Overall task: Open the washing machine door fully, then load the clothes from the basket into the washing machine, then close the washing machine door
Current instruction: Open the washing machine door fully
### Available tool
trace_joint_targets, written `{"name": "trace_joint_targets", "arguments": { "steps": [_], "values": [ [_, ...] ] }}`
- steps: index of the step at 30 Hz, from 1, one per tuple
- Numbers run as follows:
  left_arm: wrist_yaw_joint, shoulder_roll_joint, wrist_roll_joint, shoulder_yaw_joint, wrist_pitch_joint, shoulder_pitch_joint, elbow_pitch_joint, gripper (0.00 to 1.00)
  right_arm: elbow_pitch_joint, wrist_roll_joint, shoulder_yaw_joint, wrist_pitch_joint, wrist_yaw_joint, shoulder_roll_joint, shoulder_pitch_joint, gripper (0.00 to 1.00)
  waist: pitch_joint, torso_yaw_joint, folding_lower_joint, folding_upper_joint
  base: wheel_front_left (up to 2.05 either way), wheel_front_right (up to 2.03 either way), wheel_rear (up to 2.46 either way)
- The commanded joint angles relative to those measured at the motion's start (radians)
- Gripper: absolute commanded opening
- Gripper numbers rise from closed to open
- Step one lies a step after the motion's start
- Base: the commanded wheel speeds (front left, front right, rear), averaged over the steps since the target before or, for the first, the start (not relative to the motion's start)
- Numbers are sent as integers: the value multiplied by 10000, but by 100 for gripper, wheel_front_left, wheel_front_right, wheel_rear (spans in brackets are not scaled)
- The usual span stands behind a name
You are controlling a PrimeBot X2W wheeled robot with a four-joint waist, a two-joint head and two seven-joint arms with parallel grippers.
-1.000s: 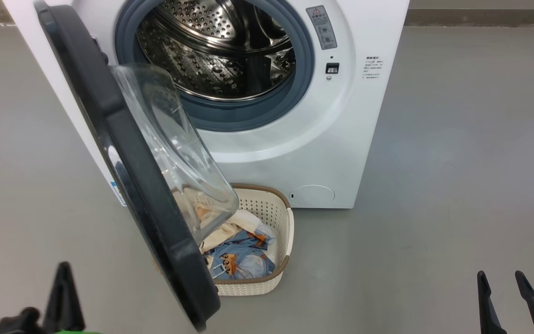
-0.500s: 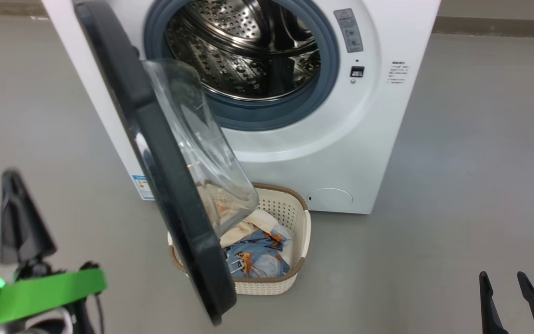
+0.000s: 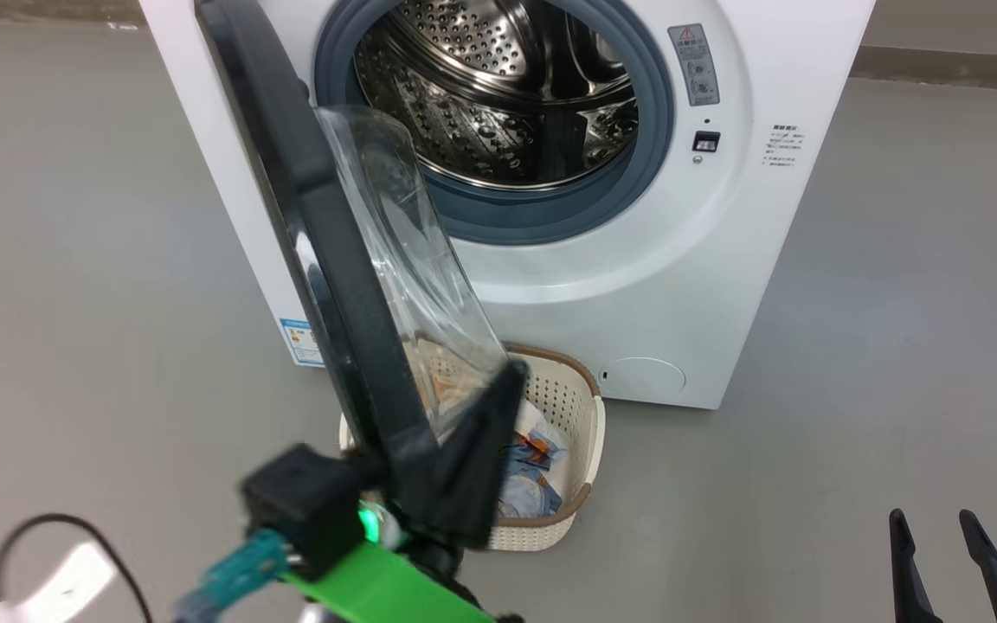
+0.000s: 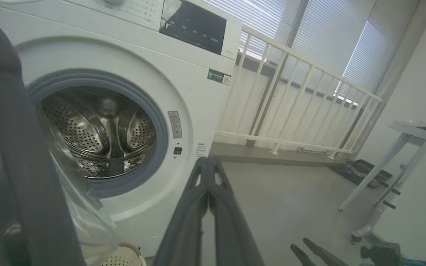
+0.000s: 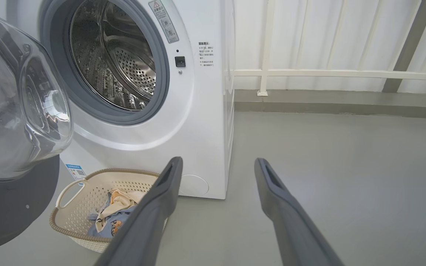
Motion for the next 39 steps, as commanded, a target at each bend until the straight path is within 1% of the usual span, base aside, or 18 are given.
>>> {"name": "trace_joint_targets", "arguments": {
  "steps": [1,3,8,15,24,28,33,39],
  "values": [
    [99,81,-135,97,129,-111,-103,0,-208,52,262,-118,16,-153,-202,100,22,8,0,0,0,0,0],
    [232,81,-241,-156,253,-30,107,0,-197,46,290,-118,16,-153,-226,100,49,0,0,0,0,0,0],
    [607,81,-748,-418,470,374,927,0,-157,57,364,-118,16,-153,-253,100,102,-105,0,0,0,0,0],
    [868,81,-1386,-638,466,778,2073,0,-123,104,379,-118,16,-153,-253,100,165,-178,0,0,0,0,0],
    [1462,81,-1822,-683,-544,561,2787,0,-99,131,380,-118,16,-153,-302,100,227,-52,0,0,0,0,0],
    [1672,81,-1701,-825,-910,446,3177,0,-115,142,364,-118,16,-153,-296,100,312,55,0,0,0,0,0],
    [1900,81,-1907,-845,-1413,319,3566,0,-103,130,330,-118,16,-153,-334,100,393,160,0,0,0,0,0],
    [2197,98,-1537,-809,-1936,68,4166,0,-110,107,282,-118,16,-153,-357,100,509,378,0,0,0,0,0]
  ]
}}
